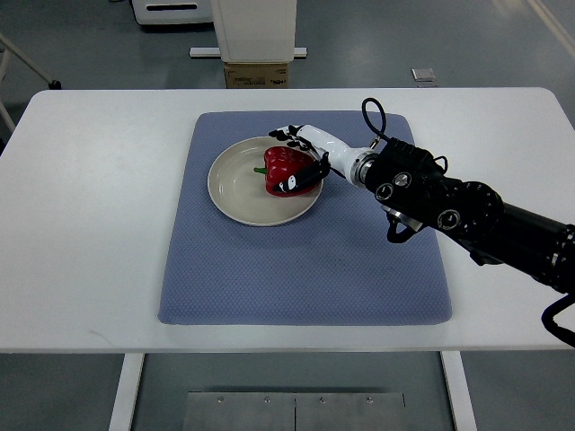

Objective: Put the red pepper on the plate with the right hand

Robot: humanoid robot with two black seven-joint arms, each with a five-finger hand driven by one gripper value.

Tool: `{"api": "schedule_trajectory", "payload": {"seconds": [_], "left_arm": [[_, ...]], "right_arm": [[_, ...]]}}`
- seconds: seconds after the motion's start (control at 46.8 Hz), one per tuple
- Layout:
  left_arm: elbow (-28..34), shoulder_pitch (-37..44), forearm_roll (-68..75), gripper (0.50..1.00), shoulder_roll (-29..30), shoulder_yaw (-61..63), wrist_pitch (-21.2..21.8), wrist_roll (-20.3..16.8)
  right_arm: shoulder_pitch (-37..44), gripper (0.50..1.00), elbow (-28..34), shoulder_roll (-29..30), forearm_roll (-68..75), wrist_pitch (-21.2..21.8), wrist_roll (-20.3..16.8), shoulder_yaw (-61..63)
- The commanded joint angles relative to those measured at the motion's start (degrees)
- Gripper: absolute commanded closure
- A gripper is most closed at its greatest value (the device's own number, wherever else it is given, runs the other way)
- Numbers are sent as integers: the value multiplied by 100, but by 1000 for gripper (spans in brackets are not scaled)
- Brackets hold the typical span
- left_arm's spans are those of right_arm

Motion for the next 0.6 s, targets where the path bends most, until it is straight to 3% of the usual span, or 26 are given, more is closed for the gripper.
{"api": "schedule_trajectory", "payload": {"seconds": [0.0, 0.449, 0.577], "left_arm": [[0, 0, 0, 500, 0, 0, 0, 2], [0, 0, 0, 500, 0, 0, 0, 2], [0, 0, 0, 500, 0, 0, 0, 2]], "right_arm": [[16, 500, 4, 0, 2, 7, 0, 15], [24, 502, 30, 0, 29, 7, 0, 1051], [-54, 505, 83, -438, 64, 7, -9, 1298]]}}
